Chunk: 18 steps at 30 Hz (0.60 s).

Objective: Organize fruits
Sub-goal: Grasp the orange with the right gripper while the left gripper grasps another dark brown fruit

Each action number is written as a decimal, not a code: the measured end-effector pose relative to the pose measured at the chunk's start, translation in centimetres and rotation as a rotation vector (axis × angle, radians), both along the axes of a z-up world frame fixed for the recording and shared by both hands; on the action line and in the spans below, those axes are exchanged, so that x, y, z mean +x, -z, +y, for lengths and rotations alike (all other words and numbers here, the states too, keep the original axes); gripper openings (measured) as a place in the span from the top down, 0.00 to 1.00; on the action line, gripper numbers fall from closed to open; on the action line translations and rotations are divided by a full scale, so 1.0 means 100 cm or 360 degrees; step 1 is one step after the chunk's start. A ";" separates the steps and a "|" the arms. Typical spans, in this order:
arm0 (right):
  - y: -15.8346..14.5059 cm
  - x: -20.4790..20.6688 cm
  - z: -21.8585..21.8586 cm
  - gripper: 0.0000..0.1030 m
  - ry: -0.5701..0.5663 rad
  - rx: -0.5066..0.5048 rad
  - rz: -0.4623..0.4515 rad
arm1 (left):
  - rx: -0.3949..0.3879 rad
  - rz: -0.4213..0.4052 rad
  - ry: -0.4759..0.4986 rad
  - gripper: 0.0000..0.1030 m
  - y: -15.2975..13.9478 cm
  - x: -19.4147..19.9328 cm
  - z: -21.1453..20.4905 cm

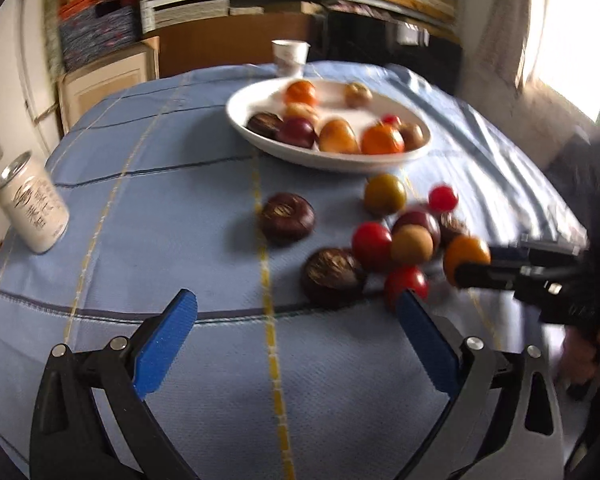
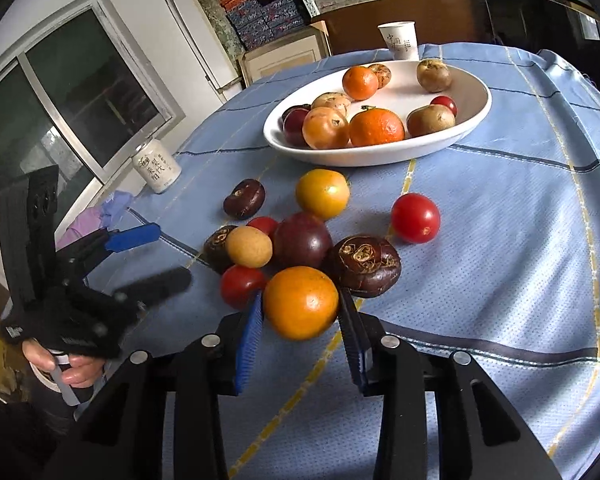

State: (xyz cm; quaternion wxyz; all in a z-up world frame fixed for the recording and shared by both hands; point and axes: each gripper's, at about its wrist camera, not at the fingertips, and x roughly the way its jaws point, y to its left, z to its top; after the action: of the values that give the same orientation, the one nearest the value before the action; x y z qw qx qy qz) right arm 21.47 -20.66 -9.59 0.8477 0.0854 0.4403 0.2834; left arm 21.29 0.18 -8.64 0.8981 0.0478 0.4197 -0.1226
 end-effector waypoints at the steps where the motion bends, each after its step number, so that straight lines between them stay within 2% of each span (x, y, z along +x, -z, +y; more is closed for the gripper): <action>1: 0.001 0.000 0.000 0.63 -0.0001 0.0000 0.0005 | 0.0025 0.0008 0.0022 0.05 0.002 0.001 -0.004; 6: 0.005 0.003 -0.001 0.63 0.0004 0.0001 0.0045 | 0.0075 0.0002 0.0056 0.05 0.003 0.011 -0.009; 11: 0.006 0.003 -0.002 0.62 0.0006 0.0006 0.0057 | 0.0077 0.0095 0.0160 0.05 0.014 0.022 -0.013; 18: 0.006 0.003 -0.001 0.62 0.0004 0.0004 0.0058 | -0.0049 0.0149 0.0343 0.05 0.017 0.034 -0.017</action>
State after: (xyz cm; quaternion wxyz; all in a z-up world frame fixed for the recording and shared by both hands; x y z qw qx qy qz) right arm 21.82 -20.74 -10.24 0.8397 0.0921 0.4552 0.2814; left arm 24.67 -1.57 -10.32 0.8597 0.0731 0.4517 -0.2270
